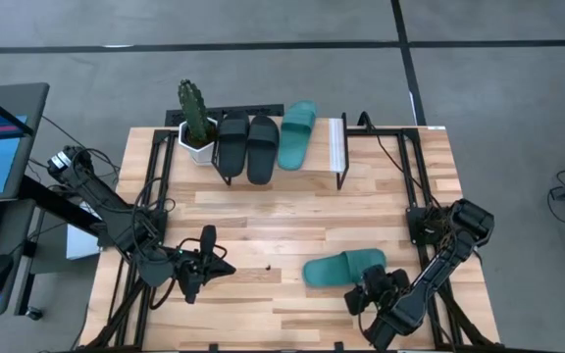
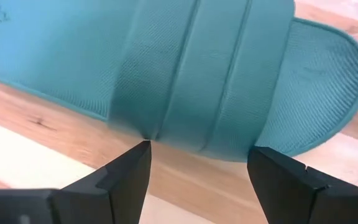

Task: Pick and place slides into the shelf
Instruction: Put the green slide on the shelf

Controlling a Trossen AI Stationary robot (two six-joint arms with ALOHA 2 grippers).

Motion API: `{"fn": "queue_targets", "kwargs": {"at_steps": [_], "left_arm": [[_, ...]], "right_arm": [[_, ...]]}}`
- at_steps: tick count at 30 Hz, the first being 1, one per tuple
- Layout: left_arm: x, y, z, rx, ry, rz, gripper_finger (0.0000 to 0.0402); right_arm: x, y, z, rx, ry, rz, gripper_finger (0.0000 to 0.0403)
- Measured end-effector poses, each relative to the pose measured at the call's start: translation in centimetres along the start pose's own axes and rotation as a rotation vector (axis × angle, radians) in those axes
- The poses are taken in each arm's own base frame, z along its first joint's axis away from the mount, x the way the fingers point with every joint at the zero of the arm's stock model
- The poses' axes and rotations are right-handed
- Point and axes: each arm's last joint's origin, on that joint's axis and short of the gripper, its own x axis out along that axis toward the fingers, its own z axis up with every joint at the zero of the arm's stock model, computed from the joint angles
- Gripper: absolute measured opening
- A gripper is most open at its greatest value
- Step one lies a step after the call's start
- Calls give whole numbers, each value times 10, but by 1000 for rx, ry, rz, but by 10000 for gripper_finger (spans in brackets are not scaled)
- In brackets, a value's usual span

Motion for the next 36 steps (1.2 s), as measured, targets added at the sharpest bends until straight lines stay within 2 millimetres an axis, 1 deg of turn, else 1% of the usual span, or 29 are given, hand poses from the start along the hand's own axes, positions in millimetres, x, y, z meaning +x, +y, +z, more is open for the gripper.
{"fn": "queue_targets", "kwargs": {"at_steps": [6, 10, 14, 17, 20, 22, 25, 27, 32, 36], "left_arm": [[0, 0, 0, -1, 0, 0, 2], [0, 0, 0, -2, 0, 0, 2], [0, 0, 0, -17, -1, -2, 2], [0, 0, 0, -18, -8, -15, 2], [0, 0, 0, -19, -8, -15, 2], [0, 0, 0, -26, -8, -16, 2], [0, 0, 0, -29, -8, -16, 2], [0, 0, 0, -28, -7, -17, 2], [0, -1, 0, -34, -16, -43, 2], [0, -2, 0, -34, -24, -64, 2]], "right_arm": [[-2, 7, -4, 28, 18, 85, 249], [-12, 16, -9, 20, 21, 182, 249], [-14, 15, -6, 9, 14, 160, 248], [-8, 12, 0, -2, -18, 73, 244], [4, 12, 9, -9, -38, -31, 237], [15, 11, 15, -30, -44, -92, 233], [28, 11, 27, -56, -35, -136, 227], [35, 8, 39, -83, -71, -205, 224], [42, -6, 68, -123, -162, -454, 218], [41, -11, 82, -88, -208, -565, 210]]}}
